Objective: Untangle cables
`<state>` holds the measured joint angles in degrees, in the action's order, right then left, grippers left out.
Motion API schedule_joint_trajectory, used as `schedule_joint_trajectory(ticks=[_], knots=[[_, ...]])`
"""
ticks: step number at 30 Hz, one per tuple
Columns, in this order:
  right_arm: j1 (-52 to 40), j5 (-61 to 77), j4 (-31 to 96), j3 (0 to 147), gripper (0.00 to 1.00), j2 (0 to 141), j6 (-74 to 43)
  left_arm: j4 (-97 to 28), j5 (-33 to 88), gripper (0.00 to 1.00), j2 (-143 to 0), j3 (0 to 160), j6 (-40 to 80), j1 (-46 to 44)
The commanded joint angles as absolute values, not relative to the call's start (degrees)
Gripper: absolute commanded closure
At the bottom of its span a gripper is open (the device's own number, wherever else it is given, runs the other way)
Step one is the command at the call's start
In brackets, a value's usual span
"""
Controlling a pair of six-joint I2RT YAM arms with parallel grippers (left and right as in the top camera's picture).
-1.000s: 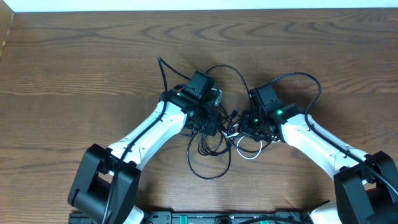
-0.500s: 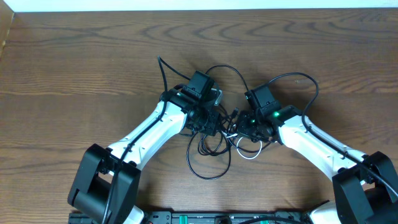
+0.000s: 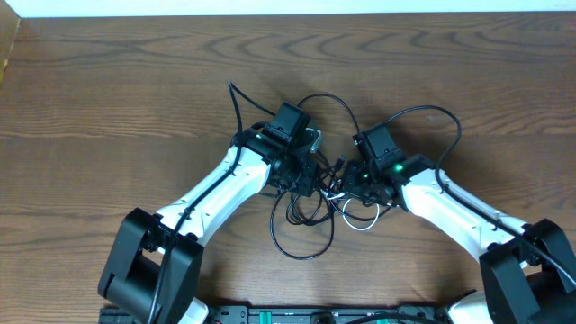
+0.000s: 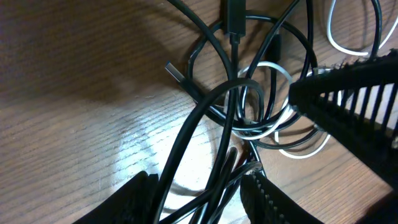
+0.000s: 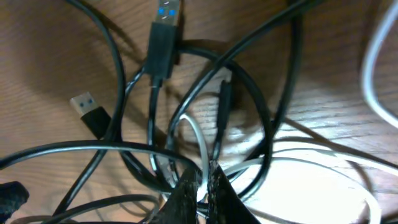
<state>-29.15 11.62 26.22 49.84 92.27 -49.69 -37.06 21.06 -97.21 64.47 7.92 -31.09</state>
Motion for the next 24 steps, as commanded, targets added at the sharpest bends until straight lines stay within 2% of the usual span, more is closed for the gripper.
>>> schedule_joint_trajectory(ticks=[1, 24], knots=[[-30.3, 10.6, 25.7, 49.0, 0.95, 92.3, -51.2, -37.3, 20.9, 0.52, -97.3, 63.9, 8.2, -31.1], [-30.9, 9.3, 24.2, 48.9, 0.99, 94.5, -53.3, -37.5, 20.9, 0.52, -97.3, 63.9, 8.2, -31.1]])
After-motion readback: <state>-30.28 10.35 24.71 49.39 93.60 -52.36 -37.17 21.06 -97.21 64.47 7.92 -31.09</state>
